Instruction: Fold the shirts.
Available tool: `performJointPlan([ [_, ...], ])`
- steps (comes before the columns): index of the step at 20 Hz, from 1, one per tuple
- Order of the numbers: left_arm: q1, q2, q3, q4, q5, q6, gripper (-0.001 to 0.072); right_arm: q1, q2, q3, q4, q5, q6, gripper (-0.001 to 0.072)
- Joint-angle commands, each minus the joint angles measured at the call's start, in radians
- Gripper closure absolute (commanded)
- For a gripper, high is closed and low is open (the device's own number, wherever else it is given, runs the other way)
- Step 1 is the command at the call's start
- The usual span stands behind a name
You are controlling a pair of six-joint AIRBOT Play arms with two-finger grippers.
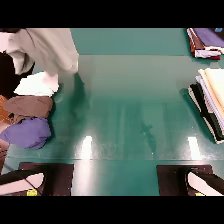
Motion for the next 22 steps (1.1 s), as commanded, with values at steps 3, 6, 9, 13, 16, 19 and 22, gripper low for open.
performJointPlan([
  [3,-0.237,0.129,-0.082,-0.003,-0.214,-0.1,0.0682,0.0,0.002,0.087,0.0,-0.001,-0.023,0.0693],
  [6,-0.398,0.127,-0.314,-0.039,-0.122,-0.142,0.068,0.0,0.002,0.086,0.002,0.029,-0.023,0.0693],
  [9,-0.512,0.127,-0.592,-0.237,0.165,-0.139,0.0351,0.0,0.002,0.086,0.001,0.074,-0.023,0.0693],
  [13,-0.502,0.129,-0.731,-0.223,0.364,-0.138,0.0168,0.0,0.002,0.086,0.002,0.099,-0.022,0.0693],
  [16,-0.332,0.121,-0.723,-0.167,0.314,-0.138,0.0168,0.0,0.002,0.086,0.002,0.109,-0.019,0.0693],
  [19,-0.173,0.053,-0.756,-0.202,0.272,-0.112,0.0169,0.0,0.002,0.085,0.002,0.114,-0.019,0.0693],
  [22,-0.103,-0.092,-0.797,-0.347,0.285,-0.003,0.0169,0.0,0.002,0.085,0.002,0.114,-0.019,0.0693],
])
